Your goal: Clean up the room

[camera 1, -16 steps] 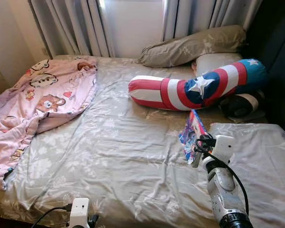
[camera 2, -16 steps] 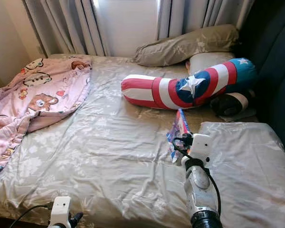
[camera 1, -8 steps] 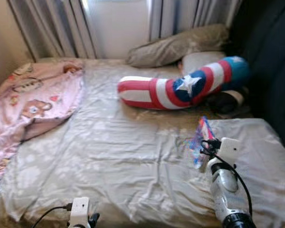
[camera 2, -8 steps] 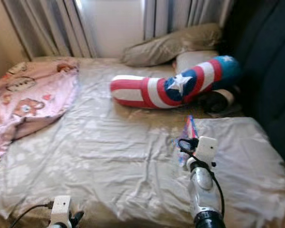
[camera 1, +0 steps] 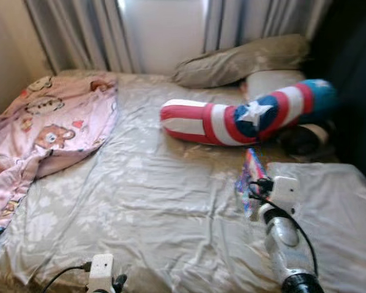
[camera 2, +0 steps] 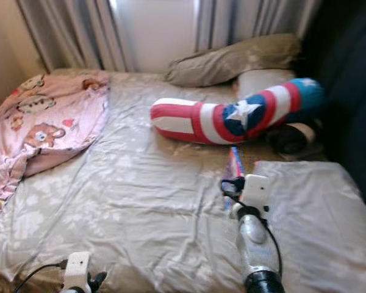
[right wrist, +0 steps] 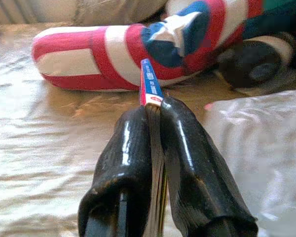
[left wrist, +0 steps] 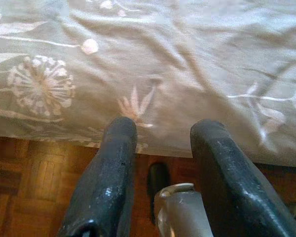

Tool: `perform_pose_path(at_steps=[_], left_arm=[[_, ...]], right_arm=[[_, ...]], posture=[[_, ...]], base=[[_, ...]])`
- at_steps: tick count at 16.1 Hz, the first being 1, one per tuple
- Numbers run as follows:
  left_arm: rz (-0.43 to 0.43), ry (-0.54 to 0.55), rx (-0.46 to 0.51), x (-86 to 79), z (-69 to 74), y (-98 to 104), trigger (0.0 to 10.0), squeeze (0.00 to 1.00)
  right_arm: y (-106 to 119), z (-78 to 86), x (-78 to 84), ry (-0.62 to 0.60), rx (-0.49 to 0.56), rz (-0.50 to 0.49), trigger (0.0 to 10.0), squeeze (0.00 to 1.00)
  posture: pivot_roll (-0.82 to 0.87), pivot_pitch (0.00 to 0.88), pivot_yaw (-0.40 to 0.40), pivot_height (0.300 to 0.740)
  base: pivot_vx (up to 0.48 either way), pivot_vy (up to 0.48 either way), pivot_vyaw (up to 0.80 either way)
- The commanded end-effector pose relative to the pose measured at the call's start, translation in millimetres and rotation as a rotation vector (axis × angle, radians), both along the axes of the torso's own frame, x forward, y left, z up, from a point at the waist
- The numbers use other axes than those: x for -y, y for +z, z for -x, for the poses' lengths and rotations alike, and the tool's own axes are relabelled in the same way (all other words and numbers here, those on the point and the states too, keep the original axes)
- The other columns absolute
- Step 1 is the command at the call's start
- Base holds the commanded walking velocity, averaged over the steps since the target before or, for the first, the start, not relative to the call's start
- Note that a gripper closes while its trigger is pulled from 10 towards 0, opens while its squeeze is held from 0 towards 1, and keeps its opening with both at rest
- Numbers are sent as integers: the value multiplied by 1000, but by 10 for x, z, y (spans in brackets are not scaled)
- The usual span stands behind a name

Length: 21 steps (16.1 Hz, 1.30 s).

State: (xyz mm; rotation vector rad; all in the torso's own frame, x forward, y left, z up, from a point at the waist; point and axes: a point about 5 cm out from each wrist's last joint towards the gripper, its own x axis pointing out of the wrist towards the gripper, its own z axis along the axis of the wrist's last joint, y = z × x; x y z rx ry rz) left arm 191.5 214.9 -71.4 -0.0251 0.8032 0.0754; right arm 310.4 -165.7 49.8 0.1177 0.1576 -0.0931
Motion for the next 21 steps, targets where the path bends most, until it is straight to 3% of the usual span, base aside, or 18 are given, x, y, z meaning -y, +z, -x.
perform_pose_path(at_steps=[1, 9, 13, 14, 19, 21], left_arm=[[10, 5, -5, 33, -15, -3, 10000, 0], [9, -6, -9, 43, -4, -10, 10000, 0], [-1, -9, 6, 41, -8, -2, 10000, 0], [-22, 4, 82, 31, -128, 82, 10000, 0], [18, 23, 468, 135, -818, 661, 10000, 0], [28, -8, 520, 208, -906, 750, 10000, 0]], right_arm=[[64, -26, 99, -23, 28, 19, 10000, 0], [37, -13, 76, -15, 18, -6, 10000, 0], [56, -16, -29, 63, 42, -52, 10000, 0], [63, 0, -103, 122, 55, -56, 10000, 0], [4, 33, -184, 165, 33, -107, 10000, 0], [10, 33, -189, 166, 38, -110, 10000, 0]], posture=[[55, 0, -29, 740], [55, 0, -29, 740], [49, 0, -26, 740], [50, 0, -28, 740], [56, 0, -28, 740], [51, 0, -26, 740]], base=[[266, 0, 0], [33, 0, 0], [0, 0, 0], [0, 0, 0], [0, 0, 0], [0, 0, 0]])
